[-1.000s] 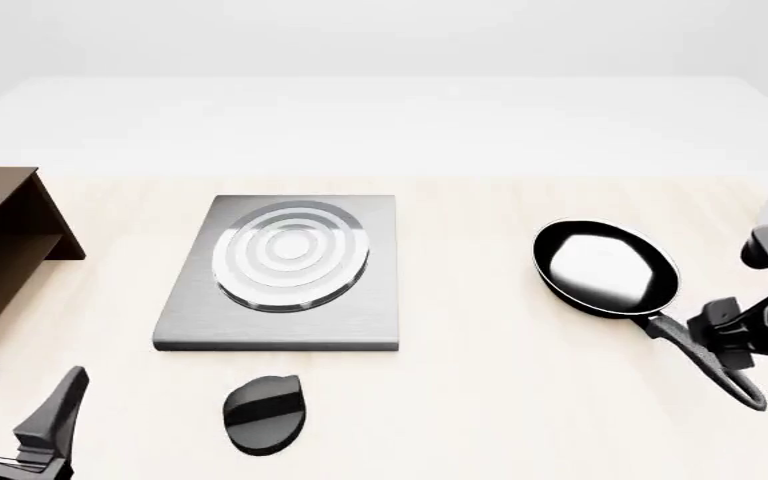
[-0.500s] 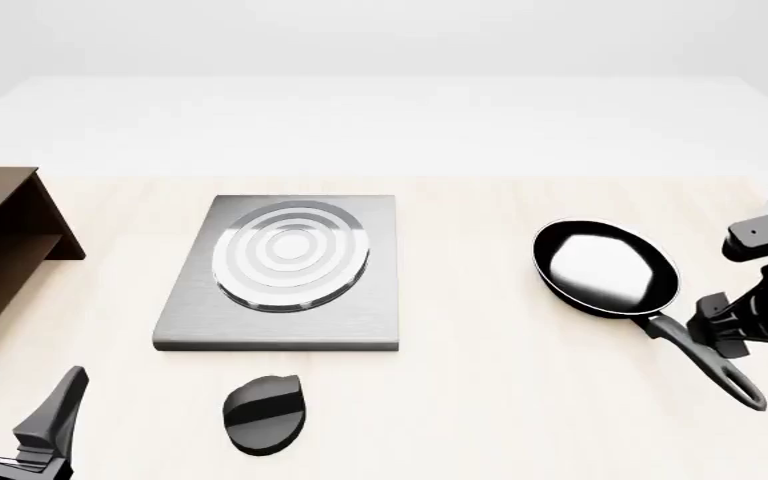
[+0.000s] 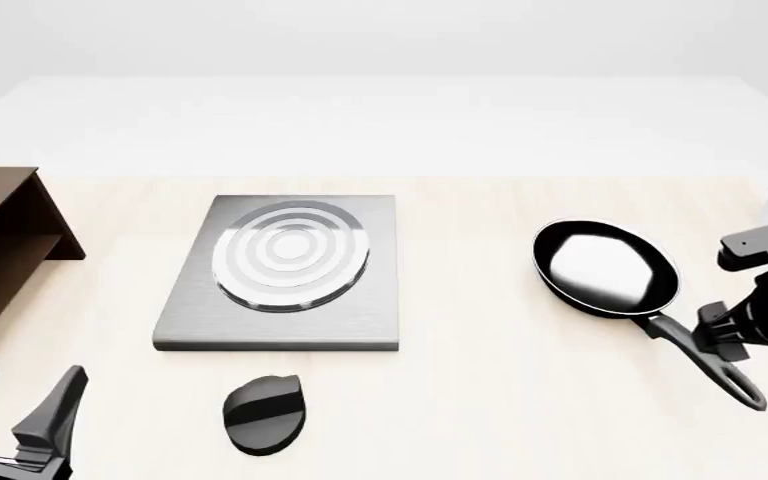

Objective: Turn on the stove and put the frying pan on it.

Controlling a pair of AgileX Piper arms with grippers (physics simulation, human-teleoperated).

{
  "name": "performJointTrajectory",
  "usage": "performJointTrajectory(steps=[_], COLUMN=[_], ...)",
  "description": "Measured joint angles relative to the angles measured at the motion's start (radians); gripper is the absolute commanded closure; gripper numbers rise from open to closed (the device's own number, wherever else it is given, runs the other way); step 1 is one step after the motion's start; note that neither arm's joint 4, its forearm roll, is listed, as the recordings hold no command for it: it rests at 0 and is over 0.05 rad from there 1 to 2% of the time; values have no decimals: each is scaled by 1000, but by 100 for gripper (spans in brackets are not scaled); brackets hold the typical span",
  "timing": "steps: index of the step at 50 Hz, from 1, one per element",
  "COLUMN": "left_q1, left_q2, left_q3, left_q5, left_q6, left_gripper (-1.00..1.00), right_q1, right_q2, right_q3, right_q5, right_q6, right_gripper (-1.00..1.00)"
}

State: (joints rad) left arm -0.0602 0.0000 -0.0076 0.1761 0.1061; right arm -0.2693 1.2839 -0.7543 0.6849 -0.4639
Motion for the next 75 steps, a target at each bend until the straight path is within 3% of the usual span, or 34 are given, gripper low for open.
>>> performJointTrajectory(steps=[27,57,58,75], left_q1=[0,1,1,1], left_q2=[0,0,0,0], left_q3=[-1,-2,-2,-2], left_q5=[1,0,0,-2], left_q6=[-2,-5,-5,-4], left_gripper=[-100,-100,-100,-100], right_q1=[-6,-1,-3,-20], right_q2=[199,327,329,277], right_q3=[14,63,64,53], right_q5=[-132,-241,-243,-190], right_q6=[-17,8,8,-22], right_gripper=[-100,-100,100,100])
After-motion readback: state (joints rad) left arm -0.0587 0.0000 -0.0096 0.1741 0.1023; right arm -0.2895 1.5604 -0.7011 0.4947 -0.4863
